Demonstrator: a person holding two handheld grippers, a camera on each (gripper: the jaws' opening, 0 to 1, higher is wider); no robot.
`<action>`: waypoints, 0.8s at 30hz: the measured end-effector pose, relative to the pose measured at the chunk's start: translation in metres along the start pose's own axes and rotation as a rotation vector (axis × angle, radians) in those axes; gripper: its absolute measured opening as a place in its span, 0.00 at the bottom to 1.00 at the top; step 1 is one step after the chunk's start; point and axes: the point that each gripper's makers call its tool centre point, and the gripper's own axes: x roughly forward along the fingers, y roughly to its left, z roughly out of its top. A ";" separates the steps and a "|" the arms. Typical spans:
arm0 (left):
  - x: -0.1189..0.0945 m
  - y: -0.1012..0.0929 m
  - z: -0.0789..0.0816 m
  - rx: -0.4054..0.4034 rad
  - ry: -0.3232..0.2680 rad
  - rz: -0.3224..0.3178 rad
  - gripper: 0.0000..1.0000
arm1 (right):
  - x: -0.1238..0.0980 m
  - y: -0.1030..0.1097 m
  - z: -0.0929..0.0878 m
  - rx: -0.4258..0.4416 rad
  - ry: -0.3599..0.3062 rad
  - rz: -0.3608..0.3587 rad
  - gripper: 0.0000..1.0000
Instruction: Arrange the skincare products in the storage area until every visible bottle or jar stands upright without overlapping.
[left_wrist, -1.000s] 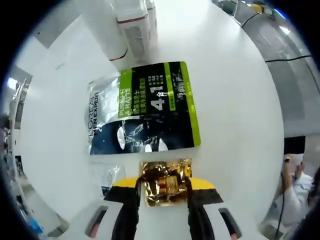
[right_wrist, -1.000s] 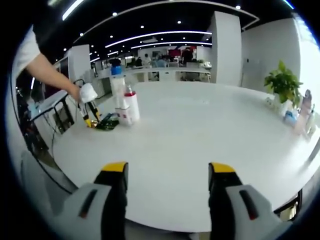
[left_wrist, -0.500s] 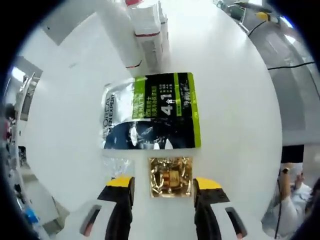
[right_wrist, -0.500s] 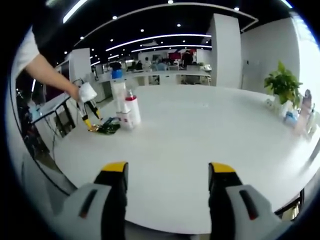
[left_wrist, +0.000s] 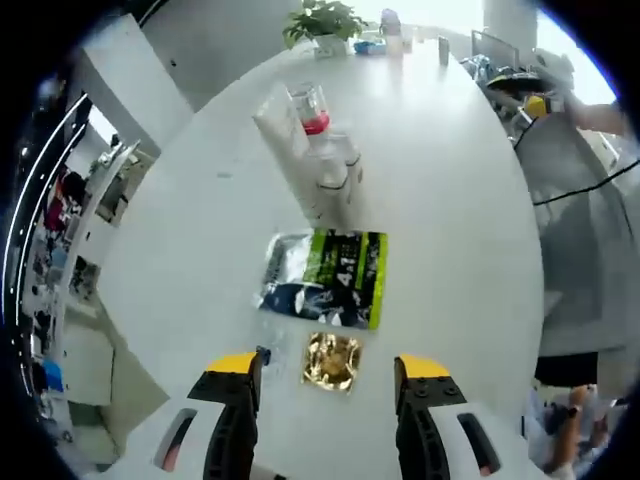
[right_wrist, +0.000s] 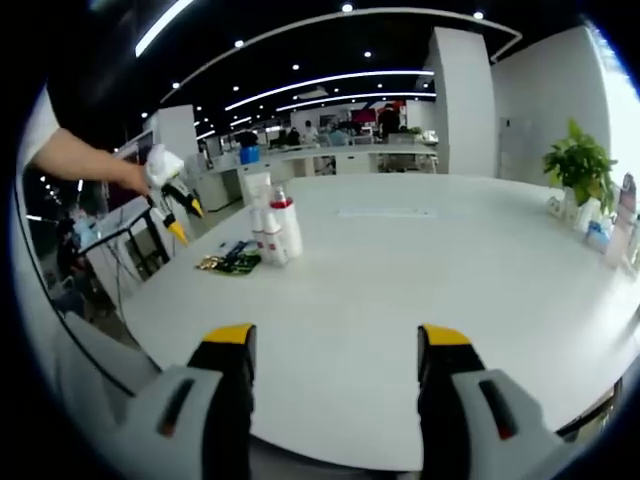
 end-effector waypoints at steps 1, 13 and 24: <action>-0.005 -0.002 0.004 -0.010 -0.026 0.016 0.55 | 0.000 0.000 0.000 0.002 0.001 0.002 0.67; -0.064 -0.057 0.039 -0.293 -0.370 0.208 0.59 | -0.008 0.012 0.011 0.042 -0.030 0.089 0.69; -0.073 -0.113 0.058 -0.651 -0.626 0.239 0.60 | -0.011 0.026 0.030 0.048 -0.086 0.189 0.77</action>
